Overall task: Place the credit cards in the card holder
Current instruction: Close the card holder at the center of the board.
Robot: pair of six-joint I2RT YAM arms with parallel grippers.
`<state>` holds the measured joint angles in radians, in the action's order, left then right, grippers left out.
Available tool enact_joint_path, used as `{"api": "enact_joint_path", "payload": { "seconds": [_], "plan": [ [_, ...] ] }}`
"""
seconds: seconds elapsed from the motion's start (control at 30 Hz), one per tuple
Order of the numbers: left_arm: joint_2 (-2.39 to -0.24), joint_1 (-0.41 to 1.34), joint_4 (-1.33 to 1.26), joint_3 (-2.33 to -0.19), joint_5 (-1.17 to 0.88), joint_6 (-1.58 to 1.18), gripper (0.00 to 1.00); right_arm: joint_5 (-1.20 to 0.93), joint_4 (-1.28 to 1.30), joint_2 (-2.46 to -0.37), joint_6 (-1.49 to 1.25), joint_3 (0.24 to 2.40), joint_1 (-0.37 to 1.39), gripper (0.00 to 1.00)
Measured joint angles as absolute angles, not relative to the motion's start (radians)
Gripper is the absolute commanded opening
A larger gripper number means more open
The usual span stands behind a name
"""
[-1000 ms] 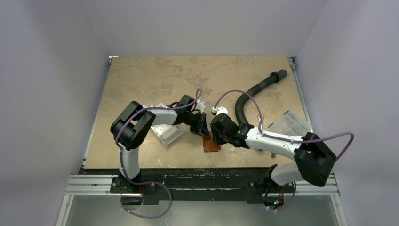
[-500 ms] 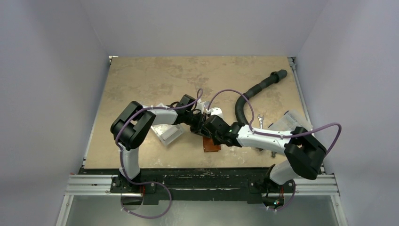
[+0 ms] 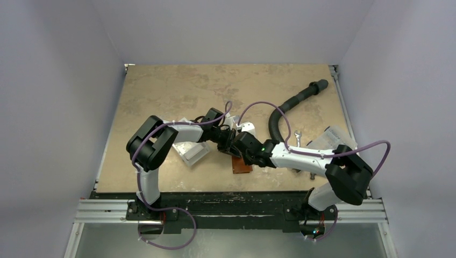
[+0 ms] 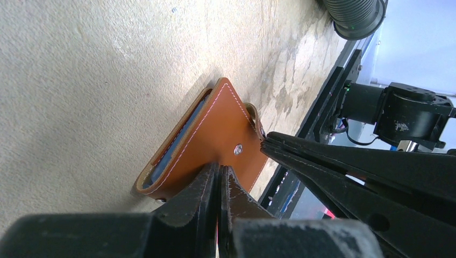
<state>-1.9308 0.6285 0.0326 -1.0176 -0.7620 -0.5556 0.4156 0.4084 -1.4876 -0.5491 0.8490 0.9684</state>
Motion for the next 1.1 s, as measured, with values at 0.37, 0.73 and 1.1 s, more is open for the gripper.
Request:
{"api": "enact_joint_path", "payload": {
  "seconds": [0.37, 0.73, 1.1],
  "plan": [
    [-1.931, 0.628, 0.032, -1.018, -0.762, -0.556, 0.00, 0.352, 0.348, -1.338, -0.585, 0.800, 0.968, 0.00],
    [-1.931, 0.628, 0.032, -1.018, -0.763, -0.556, 0.00, 0.363, 0.376, -1.410, -0.579, 0.836, 0.979, 0.30],
    [-1.931, 0.628, 0.032, -1.018, -0.763, -0.556, 0.00, 0.428, 0.479, -1.506, -0.572, 0.888, 1.013, 0.34]
  ]
}}
